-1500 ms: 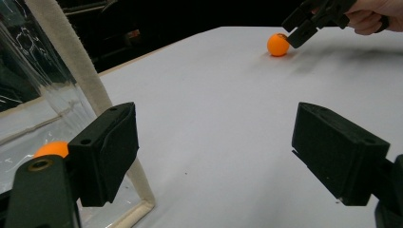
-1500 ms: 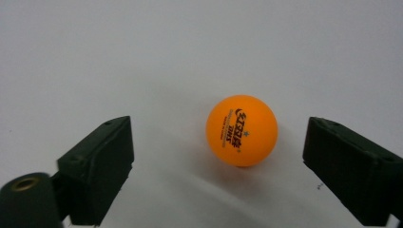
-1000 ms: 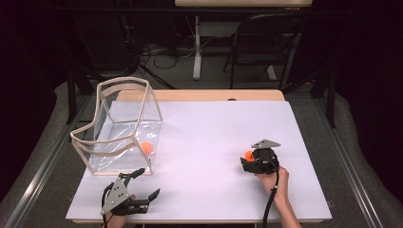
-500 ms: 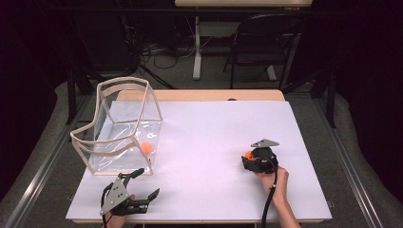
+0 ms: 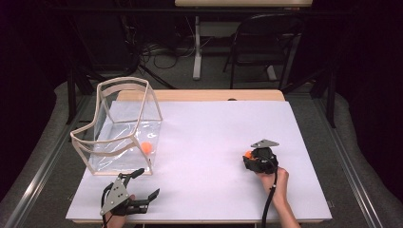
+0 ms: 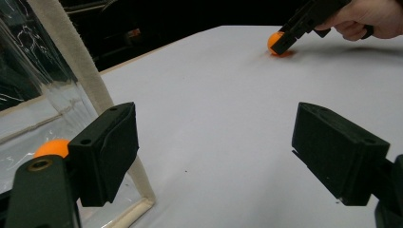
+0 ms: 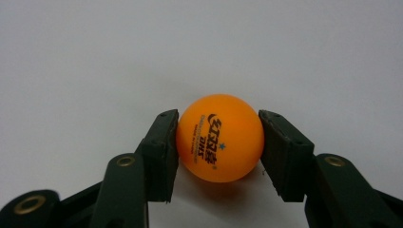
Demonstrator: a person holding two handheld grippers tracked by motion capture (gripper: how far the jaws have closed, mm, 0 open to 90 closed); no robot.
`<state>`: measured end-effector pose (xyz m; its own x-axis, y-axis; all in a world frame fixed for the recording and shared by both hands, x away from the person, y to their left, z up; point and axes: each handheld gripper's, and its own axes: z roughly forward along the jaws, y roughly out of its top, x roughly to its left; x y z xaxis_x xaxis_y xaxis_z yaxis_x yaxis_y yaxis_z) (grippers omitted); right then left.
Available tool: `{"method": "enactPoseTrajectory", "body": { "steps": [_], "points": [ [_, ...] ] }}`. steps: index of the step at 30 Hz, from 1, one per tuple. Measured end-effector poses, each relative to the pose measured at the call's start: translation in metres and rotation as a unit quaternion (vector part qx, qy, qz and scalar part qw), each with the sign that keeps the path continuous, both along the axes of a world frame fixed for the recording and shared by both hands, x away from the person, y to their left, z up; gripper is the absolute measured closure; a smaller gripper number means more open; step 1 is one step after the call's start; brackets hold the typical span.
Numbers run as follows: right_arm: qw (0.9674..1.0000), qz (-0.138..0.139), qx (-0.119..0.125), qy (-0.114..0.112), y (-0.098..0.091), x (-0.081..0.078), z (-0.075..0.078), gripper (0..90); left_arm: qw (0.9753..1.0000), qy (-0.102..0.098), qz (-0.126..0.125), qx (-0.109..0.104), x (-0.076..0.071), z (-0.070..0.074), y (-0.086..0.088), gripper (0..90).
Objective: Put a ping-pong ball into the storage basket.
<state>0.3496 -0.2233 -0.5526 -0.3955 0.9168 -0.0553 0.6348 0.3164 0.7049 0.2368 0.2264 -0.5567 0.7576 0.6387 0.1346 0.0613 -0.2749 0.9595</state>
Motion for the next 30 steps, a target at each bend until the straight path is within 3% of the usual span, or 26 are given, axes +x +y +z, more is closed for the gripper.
{"method": "enactPoseTrajectory", "body": {
  "steps": [30],
  "points": [
    [0.9995,0.013,0.001,-0.030,0.004,-0.014,0.036,50.2,1.0000,-0.001,0.001,0.000,0.000,0.000,0.000,16.0]
  ]
}}
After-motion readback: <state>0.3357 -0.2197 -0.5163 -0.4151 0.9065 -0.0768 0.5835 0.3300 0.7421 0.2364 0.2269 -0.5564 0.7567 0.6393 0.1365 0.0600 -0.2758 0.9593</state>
